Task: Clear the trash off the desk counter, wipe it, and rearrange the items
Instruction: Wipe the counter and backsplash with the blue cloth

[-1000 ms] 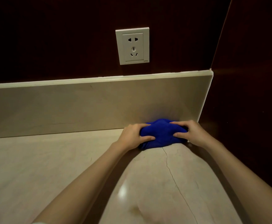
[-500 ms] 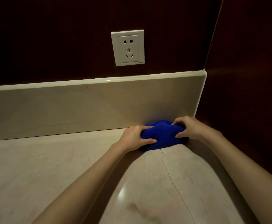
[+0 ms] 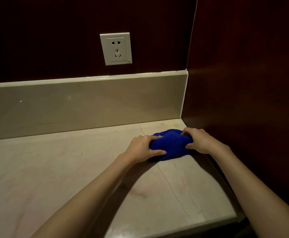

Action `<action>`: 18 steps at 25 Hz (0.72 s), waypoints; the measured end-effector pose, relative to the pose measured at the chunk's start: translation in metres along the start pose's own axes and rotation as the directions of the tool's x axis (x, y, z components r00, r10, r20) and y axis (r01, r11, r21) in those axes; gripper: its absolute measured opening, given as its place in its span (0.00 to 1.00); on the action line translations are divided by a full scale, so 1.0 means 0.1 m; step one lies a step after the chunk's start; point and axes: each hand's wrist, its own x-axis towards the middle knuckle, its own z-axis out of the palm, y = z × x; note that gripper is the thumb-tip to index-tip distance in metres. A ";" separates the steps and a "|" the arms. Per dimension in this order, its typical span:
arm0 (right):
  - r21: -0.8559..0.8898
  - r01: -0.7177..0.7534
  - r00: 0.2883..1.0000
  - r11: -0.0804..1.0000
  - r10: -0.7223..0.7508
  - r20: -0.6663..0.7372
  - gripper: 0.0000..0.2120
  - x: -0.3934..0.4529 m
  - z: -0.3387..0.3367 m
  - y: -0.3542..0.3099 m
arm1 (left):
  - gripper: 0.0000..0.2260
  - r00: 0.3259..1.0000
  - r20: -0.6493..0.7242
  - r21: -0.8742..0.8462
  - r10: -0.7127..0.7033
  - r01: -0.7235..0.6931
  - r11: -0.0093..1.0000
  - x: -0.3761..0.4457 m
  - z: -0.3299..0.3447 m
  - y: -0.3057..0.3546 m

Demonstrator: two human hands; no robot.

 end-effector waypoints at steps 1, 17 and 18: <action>-0.002 -0.005 1.000 1.000 0.005 -0.008 0.18 -0.12 0.02 0.00 | 0.29 1.000 0.006 -0.005 0.001 -0.001 1.000 -0.07 0.02 0.06; -0.024 0.057 0.996 0.998 -0.059 -0.065 0.20 -1.67 0.38 0.20 | 0.27 0.998 -0.065 -0.037 0.019 -0.021 0.999 -1.47 0.39 0.77; -0.031 0.060 0.995 0.998 -0.062 -0.073 0.21 -1.72 0.40 0.21 | 0.26 0.998 -0.064 -0.048 0.017 -0.020 0.999 -1.51 0.39 0.78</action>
